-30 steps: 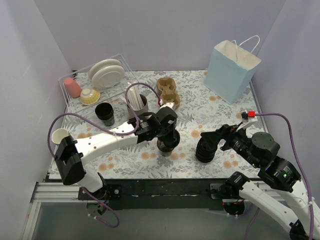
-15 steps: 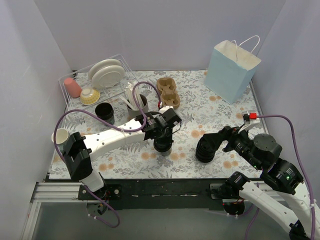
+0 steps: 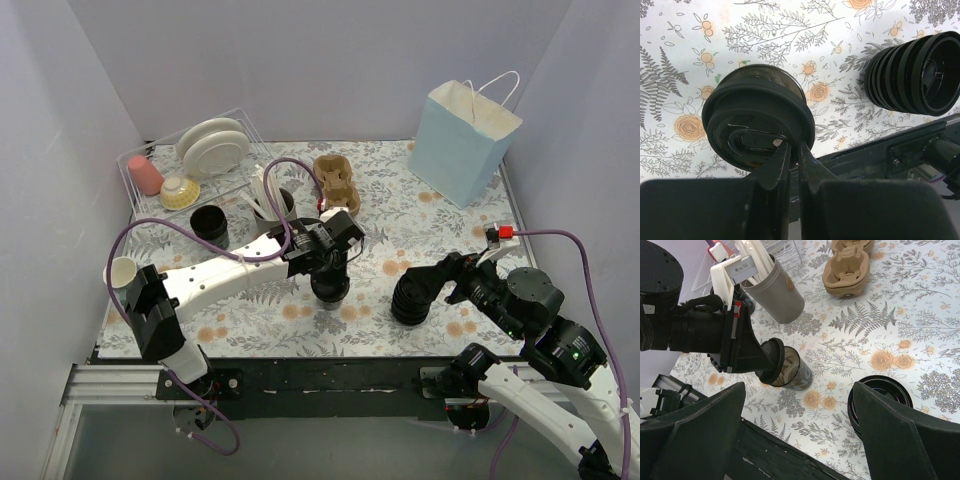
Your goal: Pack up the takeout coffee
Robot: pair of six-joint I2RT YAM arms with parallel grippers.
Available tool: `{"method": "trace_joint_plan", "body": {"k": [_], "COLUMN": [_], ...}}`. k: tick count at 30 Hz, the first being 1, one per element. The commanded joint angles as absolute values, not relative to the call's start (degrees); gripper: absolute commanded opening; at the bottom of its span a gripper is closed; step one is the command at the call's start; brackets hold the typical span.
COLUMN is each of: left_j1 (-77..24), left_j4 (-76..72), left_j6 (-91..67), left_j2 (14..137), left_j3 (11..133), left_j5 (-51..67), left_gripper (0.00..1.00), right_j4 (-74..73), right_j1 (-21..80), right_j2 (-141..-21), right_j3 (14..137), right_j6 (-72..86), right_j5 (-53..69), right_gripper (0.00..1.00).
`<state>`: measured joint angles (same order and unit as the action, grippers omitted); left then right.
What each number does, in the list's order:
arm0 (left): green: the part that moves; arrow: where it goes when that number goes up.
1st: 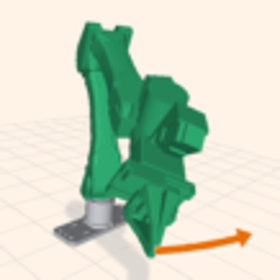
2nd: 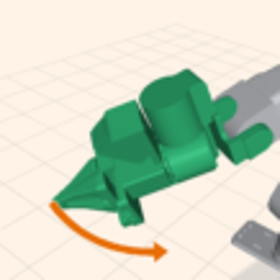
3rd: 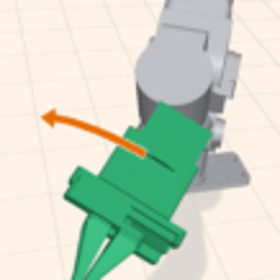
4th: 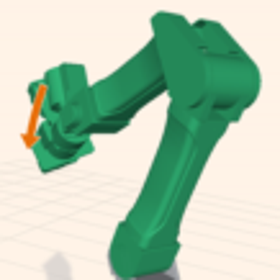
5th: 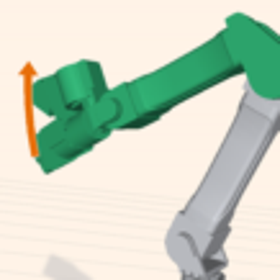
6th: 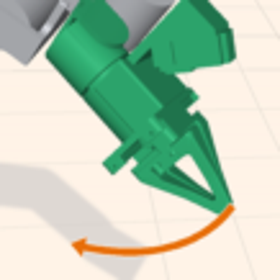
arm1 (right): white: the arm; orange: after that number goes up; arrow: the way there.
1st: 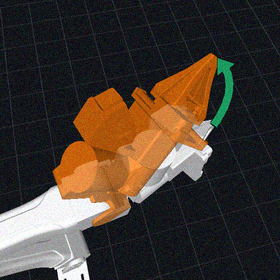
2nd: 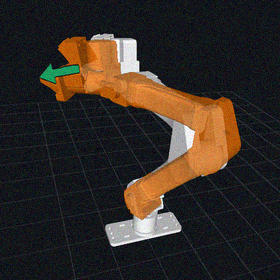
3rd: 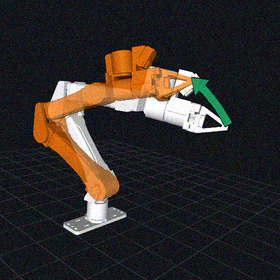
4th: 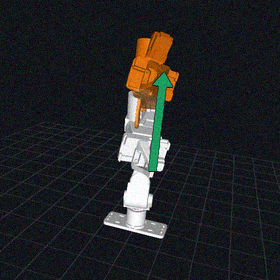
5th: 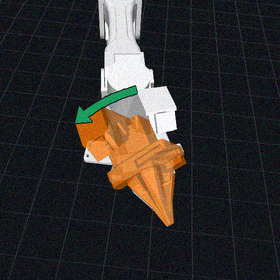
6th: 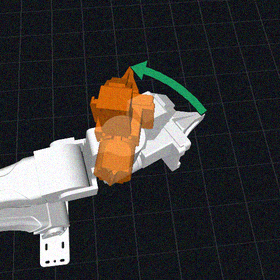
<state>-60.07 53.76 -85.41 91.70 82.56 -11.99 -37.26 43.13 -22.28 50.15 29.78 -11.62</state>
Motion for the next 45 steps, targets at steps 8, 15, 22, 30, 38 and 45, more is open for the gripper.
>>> {"method": "trace_joint_plan", "body": {"k": [8, 15, 22, 30, 38, 45], "left_j1": [-60.73, -60.73, -60.73, -60.73, -57.49, -52.91], "left_j4": [55.37, 54.94, 54.05, 50.98, 44.32, 34.64], "left_j6": [-85.69, -85.25, -84.81, -84.9, -85.86, -87.1], "left_j2": [93.95, 95.18, 95.71, 90.19, 78.06, 71.55], "left_j3": [83.32, 84.46, 85.6, 86.93, 75.07, 60.4], "left_j5": [-10.63, -11.34, -10.81, -14.58, -19.61, -11.43], "left_gripper": [0.06, 0.19, 0.44, 0.75, 0.85, 0.79], "right_j4": [-36.83, -36.83, -36.56, -32.35, -22.16, -15.91], "right_j1": [43.24, 43.24, 43.24, 43.24, 43.24, 43.24], "right_j2": [-22.41, -22.15, -22.15, -24.69, -36.11, -46.83], "right_j3": [53.09, 52.74, 52.03, 47.73, 41.32, 40.08], "right_j6": [28.83, 28.74, 28.92, 31.46, 33.13, 32.96], "right_j5": [-12.13, -11.86, -10.99, -3.71, 5.45, 9.49], "right_gripper": [0.96, 0.97, 0.96, 0.93, 0.86, 0.84]}}
